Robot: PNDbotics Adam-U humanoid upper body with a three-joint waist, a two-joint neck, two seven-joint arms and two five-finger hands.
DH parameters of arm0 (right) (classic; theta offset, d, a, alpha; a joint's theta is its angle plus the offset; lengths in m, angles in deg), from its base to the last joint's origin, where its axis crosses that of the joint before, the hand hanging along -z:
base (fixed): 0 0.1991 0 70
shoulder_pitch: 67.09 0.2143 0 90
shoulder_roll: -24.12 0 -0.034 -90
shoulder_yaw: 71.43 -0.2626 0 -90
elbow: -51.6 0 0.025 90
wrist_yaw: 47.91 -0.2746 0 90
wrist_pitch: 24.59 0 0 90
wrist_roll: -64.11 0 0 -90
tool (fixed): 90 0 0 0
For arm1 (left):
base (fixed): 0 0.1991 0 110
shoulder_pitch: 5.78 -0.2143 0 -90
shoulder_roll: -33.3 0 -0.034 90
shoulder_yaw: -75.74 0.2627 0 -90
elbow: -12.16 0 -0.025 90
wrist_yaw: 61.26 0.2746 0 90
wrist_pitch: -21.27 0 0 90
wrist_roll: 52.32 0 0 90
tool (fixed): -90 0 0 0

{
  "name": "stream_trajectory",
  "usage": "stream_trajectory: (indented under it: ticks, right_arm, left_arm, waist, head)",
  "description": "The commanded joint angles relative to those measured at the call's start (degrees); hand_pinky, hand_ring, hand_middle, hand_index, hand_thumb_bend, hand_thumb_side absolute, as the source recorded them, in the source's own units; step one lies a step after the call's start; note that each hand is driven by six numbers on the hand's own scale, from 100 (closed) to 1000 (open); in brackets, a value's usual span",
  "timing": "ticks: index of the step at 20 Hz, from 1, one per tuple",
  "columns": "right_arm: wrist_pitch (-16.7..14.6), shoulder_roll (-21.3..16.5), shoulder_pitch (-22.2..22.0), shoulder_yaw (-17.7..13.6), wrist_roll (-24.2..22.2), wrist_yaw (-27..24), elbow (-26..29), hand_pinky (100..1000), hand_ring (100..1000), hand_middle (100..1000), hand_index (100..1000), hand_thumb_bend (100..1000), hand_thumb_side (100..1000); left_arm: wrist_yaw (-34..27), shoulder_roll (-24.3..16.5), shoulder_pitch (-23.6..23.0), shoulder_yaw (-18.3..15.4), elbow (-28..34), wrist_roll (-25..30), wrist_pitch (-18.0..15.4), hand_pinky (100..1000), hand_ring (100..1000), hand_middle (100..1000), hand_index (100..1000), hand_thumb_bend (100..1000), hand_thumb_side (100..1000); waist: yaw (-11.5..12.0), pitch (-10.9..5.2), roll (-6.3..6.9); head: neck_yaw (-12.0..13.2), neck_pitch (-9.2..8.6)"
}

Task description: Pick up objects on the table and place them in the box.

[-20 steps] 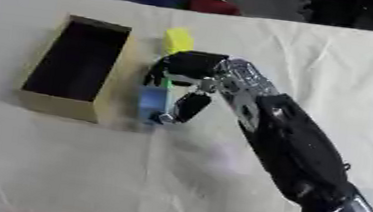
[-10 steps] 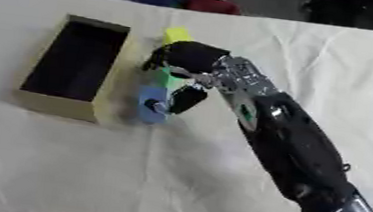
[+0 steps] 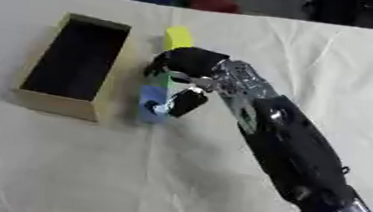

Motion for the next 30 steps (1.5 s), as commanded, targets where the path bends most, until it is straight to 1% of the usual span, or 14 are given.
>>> stream_trajectory:
  ticks: [1, 6, 13, 17, 22, 26, 28, 30]
  right_arm:
    - [0.71, -0.11, 0.76, -0.69, -0.86, -0.54, 0.83, 898, 866, 724, 896, 262, 769]
    - [1.98, -0.19, 0.1, -1.23, -1.23, 0.2, 1.11, 894, 862, 712, 898, 296, 717]
    - [3.6, -0.35, -1.75, -2.37, -3.16, -0.38, 2.36, 893, 854, 711, 904, 293, 668]
    - [4.44, -0.58, -1.95, -2.54, -5.26, -2.11, 2.71, 897, 855, 711, 905, 270, 652]
    - [5.44, -0.44, -2.37, -2.59, -7.54, -4.73, 3.02, 886, 865, 707, 913, 219, 652]
    - [6.44, -0.34, -2.55, -2.48, -9.59, -7.52, 3.47, 864, 852, 663, 865, 129, 676]
    - [6.62, -0.31, -2.37, -2.23, -10.43, -8.37, 3.79, 859, 847, 657, 847, 135, 671]
    - [6.55, -0.32, -2.2, -2.02, -10.63, -8.11, 4.08, 857, 845, 654, 843, 140, 667]
  left_arm:
    - [0.0, -1.09, 0.79, -0.13, 0.94, 0.04, -0.2, 735, 612, 721, 820, 100, 768]
    - [-0.03, -1.06, 0.89, -0.1, 0.94, 0.09, -0.21, 735, 613, 720, 819, 100, 767]
    - [0.0, -0.95, 0.88, -0.15, 0.94, 0.15, -0.21, 735, 613, 720, 819, 100, 766]
    - [0.0, -0.92, 0.94, -0.12, 0.94, 0.23, -0.24, 735, 614, 720, 818, 100, 765]
    - [0.02, -0.86, 0.94, -0.13, 0.94, 0.3, -0.25, 736, 614, 720, 818, 100, 764]
    - [0.04, -0.84, 0.95, -0.11, 0.94, 0.4, -0.24, 735, 614, 719, 814, 100, 764]
    - [0.06, -0.82, 0.95, -0.1, 0.94, 0.47, -0.28, 734, 614, 719, 812, 100, 763]
    - [0.04, -0.81, 0.98, -0.1, 0.94, 0.49, -0.3, 735, 614, 719, 813, 100, 764]
  waist:
    - [0.17, -0.6, 0.29]
    - [0.27, -0.49, 0.31]
    - [0.24, -0.29, 0.38]
    - [0.16, -0.16, 0.4]
    - [0.2, -0.04, 0.47]
    - [0.2, 0.01, 0.48]
    - [0.19, 0.0, 0.47]
    - [0.2, -0.01, 0.48]
  head:
    - [-0.09, 0.29]
    - [-0.09, 0.29]
    - [-0.22, 0.29]
    - [-0.28, 0.29]
    - [-0.45, 0.29]
    - [-0.51, 0.29]
    - [-0.52, 0.29]
    - [-0.52, 0.29]
